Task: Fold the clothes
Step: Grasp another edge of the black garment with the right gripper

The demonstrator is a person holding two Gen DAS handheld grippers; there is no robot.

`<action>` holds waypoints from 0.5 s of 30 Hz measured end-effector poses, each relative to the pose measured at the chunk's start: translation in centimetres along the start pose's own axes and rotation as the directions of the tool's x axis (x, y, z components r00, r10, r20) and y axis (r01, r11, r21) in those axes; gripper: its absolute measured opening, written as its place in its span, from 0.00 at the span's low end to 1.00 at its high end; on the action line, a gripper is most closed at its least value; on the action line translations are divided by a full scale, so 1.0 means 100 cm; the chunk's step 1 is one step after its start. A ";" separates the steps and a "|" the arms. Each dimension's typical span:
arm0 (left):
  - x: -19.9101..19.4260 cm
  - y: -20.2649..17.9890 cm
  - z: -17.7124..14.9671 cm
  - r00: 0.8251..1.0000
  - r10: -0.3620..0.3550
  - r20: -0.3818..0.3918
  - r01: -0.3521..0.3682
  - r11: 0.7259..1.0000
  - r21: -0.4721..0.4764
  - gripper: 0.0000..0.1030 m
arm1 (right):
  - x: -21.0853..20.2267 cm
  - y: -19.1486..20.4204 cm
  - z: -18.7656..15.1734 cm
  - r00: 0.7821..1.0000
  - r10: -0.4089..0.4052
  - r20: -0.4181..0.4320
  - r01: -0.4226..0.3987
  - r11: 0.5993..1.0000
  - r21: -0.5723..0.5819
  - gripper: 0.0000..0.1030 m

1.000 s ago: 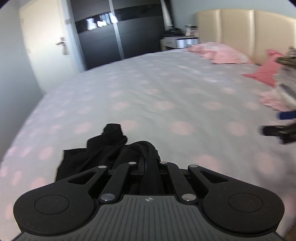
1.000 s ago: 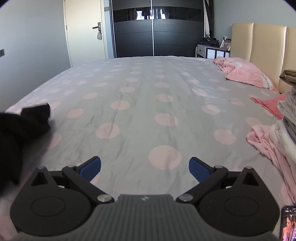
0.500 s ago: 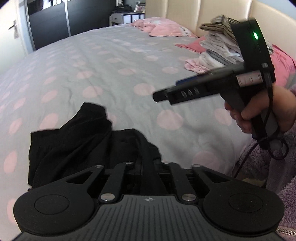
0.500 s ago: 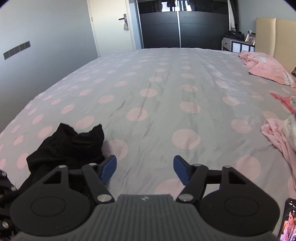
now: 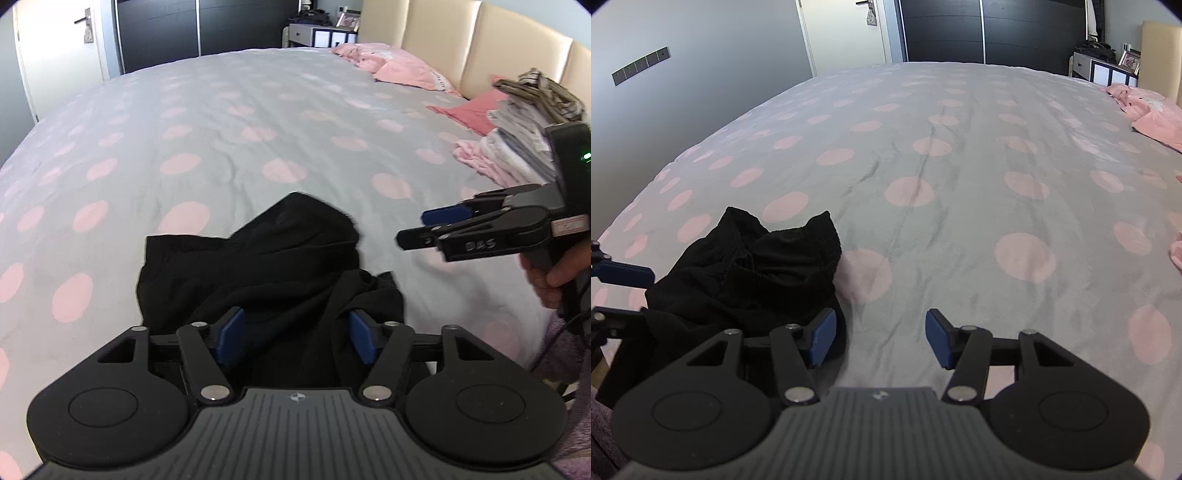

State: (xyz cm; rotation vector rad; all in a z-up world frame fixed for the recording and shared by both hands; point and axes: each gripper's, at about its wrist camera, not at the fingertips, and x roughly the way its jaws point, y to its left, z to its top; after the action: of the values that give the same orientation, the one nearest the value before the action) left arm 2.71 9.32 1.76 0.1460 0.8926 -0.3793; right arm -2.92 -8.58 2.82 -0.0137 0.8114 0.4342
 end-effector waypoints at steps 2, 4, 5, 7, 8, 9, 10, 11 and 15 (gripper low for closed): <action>0.009 0.016 0.000 1.000 0.010 0.012 -0.010 0.999 -0.032 0.59 | 0.009 -0.001 0.006 1.000 0.003 0.002 -0.003 1.000 0.012 0.60; 0.018 0.034 0.002 1.000 0.011 0.009 -0.010 0.996 -0.088 0.61 | 0.017 -0.002 0.013 1.000 0.005 0.010 -0.005 1.000 0.027 0.61; 0.022 0.042 0.003 1.000 0.008 0.008 -0.007 0.993 -0.114 0.62 | 0.022 -0.002 0.017 1.000 0.006 0.013 -0.007 0.999 0.035 0.61; 0.030 0.055 0.003 1.000 0.019 -0.004 -0.019 0.990 -0.139 0.64 | 0.033 -0.002 0.025 1.000 0.012 0.009 -0.013 0.998 0.054 0.62; 0.033 0.061 0.004 0.999 0.047 -0.010 -0.047 0.989 -0.143 0.64 | 0.038 -0.002 0.028 1.000 0.020 0.005 -0.021 0.998 0.065 0.62; 0.036 0.067 0.003 0.997 0.075 -0.012 -0.076 0.986 -0.151 0.64 | 0.043 -0.001 0.030 0.999 0.032 0.001 -0.032 0.997 0.073 0.62; 0.038 0.074 0.001 0.996 0.089 -0.014 -0.091 0.981 -0.170 0.64 | 0.048 0.001 0.032 0.999 0.044 -0.003 -0.044 0.996 0.078 0.62; 0.040 0.081 -0.001 0.995 0.099 -0.018 -0.100 0.976 -0.193 0.64 | 0.053 0.003 0.034 0.998 0.056 -0.006 -0.055 0.995 0.080 0.62; 0.056 0.105 -0.008 0.995 0.080 -0.059 -0.094 0.954 -0.284 0.64 | 0.073 0.012 0.037 0.996 0.077 -0.034 -0.075 0.996 0.057 0.57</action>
State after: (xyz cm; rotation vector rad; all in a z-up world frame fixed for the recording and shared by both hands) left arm 9.32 17.80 -3.48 -0.0736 0.9747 -0.1617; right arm 3.59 -4.18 0.43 0.0618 0.8611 0.4838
